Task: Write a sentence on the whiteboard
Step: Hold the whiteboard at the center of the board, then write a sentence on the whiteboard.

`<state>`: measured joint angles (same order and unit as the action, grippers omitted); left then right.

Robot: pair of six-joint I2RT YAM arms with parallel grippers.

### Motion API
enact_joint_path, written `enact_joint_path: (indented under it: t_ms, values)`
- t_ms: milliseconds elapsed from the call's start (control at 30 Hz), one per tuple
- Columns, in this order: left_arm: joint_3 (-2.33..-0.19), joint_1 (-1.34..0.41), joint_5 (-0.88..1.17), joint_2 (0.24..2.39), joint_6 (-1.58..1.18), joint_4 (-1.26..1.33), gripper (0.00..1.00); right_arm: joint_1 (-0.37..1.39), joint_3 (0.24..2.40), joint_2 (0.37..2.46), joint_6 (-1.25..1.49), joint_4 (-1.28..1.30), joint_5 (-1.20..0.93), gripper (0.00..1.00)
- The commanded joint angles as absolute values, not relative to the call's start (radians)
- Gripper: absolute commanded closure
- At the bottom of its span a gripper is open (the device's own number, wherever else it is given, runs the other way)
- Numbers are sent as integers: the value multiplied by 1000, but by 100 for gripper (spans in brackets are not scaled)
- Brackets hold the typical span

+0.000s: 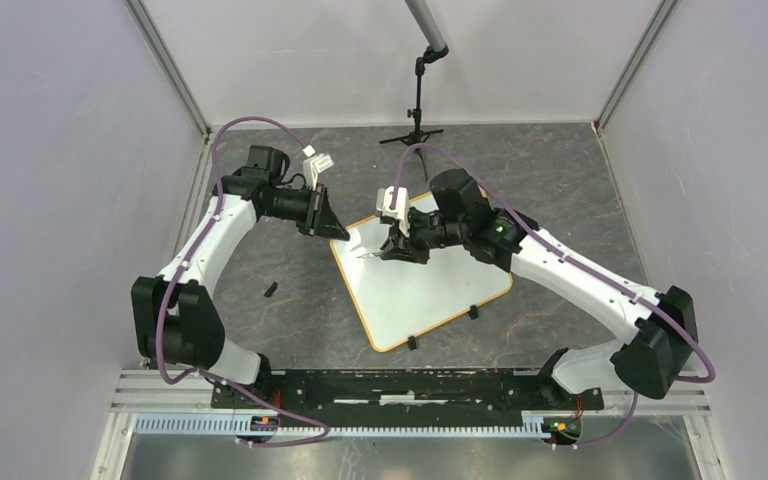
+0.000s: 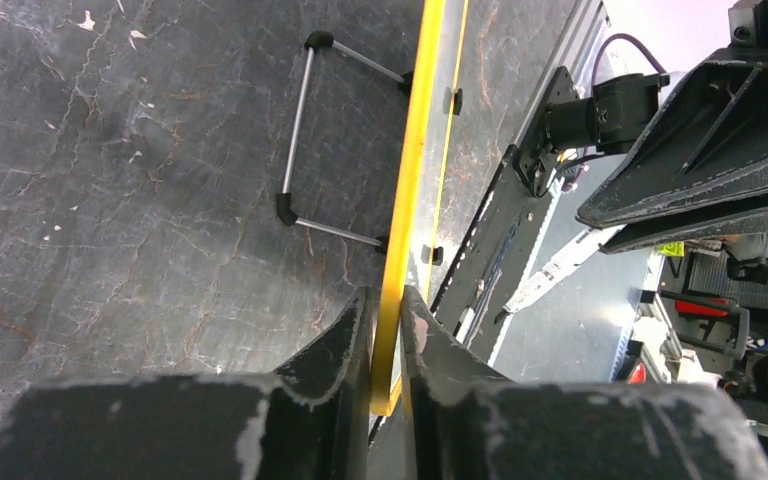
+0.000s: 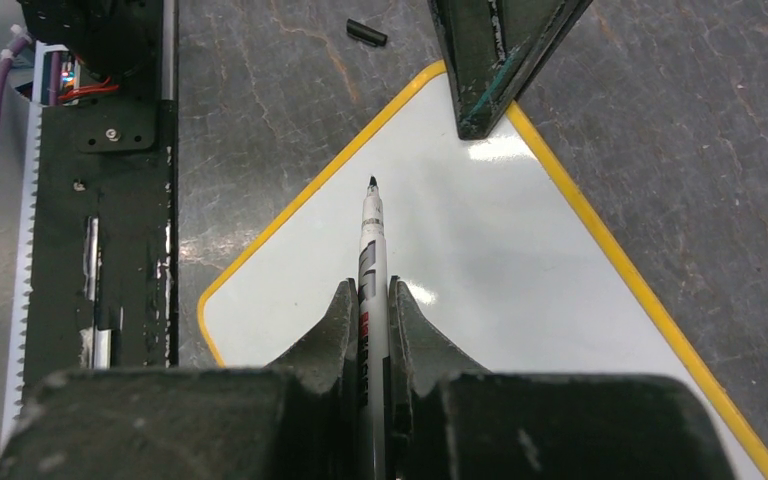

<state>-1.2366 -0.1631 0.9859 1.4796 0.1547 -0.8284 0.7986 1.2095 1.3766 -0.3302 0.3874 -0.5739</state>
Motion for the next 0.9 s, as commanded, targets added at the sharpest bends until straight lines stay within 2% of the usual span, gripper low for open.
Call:
enact_joint_path:
  t_ms: [0,200,433,867]
  values:
    - [-1289,-171,980,1495,157,-807,84,804,1273,1401,-322,324,-531,100]
    - [-1290,-173,972,1495,166,-807,93,814,1310,1447,-298,300,-514,100]
    - [-1282,-175,969,1485,174,-807,97,834,1324,1469,-297,301,-514,100]
    - [-1272,-176,966,1470,184,-807,98,856,1326,1495,-304,299,-483,100]
